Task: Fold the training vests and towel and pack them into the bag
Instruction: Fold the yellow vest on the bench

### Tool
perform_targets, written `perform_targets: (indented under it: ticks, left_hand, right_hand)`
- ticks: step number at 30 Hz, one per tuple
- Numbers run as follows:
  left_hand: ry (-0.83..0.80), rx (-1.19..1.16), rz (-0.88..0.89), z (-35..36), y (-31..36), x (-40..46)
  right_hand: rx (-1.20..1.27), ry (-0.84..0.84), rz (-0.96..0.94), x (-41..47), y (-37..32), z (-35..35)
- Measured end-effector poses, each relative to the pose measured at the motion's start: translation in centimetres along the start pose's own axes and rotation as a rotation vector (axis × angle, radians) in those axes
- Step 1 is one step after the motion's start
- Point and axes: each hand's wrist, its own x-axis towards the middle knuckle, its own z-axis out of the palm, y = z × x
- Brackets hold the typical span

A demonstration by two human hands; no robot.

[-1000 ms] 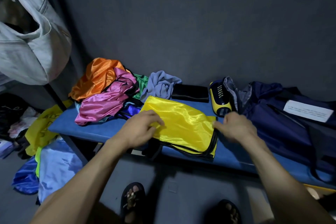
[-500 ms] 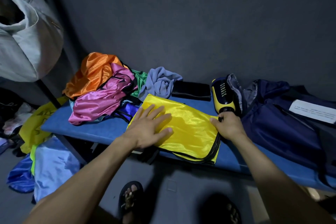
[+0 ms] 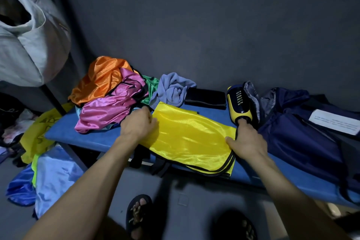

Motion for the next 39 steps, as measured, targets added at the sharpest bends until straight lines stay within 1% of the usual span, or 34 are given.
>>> perform_targets:
  ticks: [1, 2, 3, 4, 6, 8, 11, 14, 17, 22, 26, 28, 30, 32, 34, 36, 37, 39]
  left_hand:
    - [-0.066, 0.022, -0.048, 0.1, -0.3, 0.1]
    - [-0.11, 0.032, -0.066, 0.2, -0.5, 0.1]
    - [-0.124, 0.03, -0.064, 0.3, -0.7, 0.1]
    - [-0.124, 0.021, -0.055, 0.5, -0.7, 0.3]
    - [-0.146, -0.002, -0.047, 0.8, -0.6, 0.3]
    - [-0.184, -0.051, -0.081, 1.1, -0.6, 0.1]
    - [-0.198, -0.111, -0.098, 1.2, -0.9, 0.3]
    - [-0.229, -0.164, -0.071, 0.8, -1.3, 0.6]
    - [-0.208, -0.179, -0.032, 0.7, -1.5, 0.5]
    - [-0.192, -0.25, -0.01, 0.8, -2.1, 0.8]
    - [-0.206, -0.314, -0.058, 0.4, -2.4, 1.2]
    - [-0.265, -0.352, -0.081, 0.2, -2.7, 1.4]
    - [-0.329, -0.374, -0.104, 0.1, -3.0, 1.4]
    - [-0.375, -0.4, -0.124, 0.1, -3.1, 1.4]
    - [-0.407, -0.446, -0.139, 0.1, -3.1, 1.4]
    - [-0.443, -0.502, -0.158, -0.2, -3.1, 1.3]
    - [-0.458, -0.523, -0.168, -0.4, -3.0, 1.2]
    - [-0.481, -0.547, -0.178, -0.8, -2.8, 0.7]
  right_hand:
    - [-0.113, 0.078, -0.066, -0.4, -0.8, -0.5]
    - [-0.146, 0.153, -0.141, -0.5, -1.8, -0.9]
    - [-0.104, 0.203, -0.227, -0.3, -2.7, -1.2]
    - [-0.019, 0.203, -0.323, 0.3, -3.7, -1.4]
    - [0.117, 0.082, -0.476, 2.1, -5.9, -1.3]
    - [0.124, -0.047, -0.557, 4.2, -8.6, -0.8]
    - [0.216, -0.116, -0.584, 6.9, -12.9, 0.8]
    - [0.297, -0.213, -0.557, 8.7, -16.1, 2.6]
    - [0.35, -0.264, -0.515, 9.9, -18.2, 3.6]
    - [0.299, -0.366, -0.409, 11.5, -20.1, 4.5]
    - [0.432, -0.281, -0.302, 12.6, -21.1, 4.9]
    - [0.451, -0.232, -0.262, 12.6, -21.4, 5.6]
    - [0.429, -0.17, -0.267, 12.4, -21.5, 6.5]
    - [0.343, -0.084, -0.329, 11.7, -21.4, 6.9]
    - [0.27, 0.06, -0.426, 10.7, -20.7, 6.5]
    - [0.303, 0.179, -0.551, 9.0, -19.1, 5.7]
    - [0.312, 0.2, -0.625, 7.9, -17.8, 5.5]
    - [0.222, 0.142, -0.755, 5.5, -14.7, 5.2]
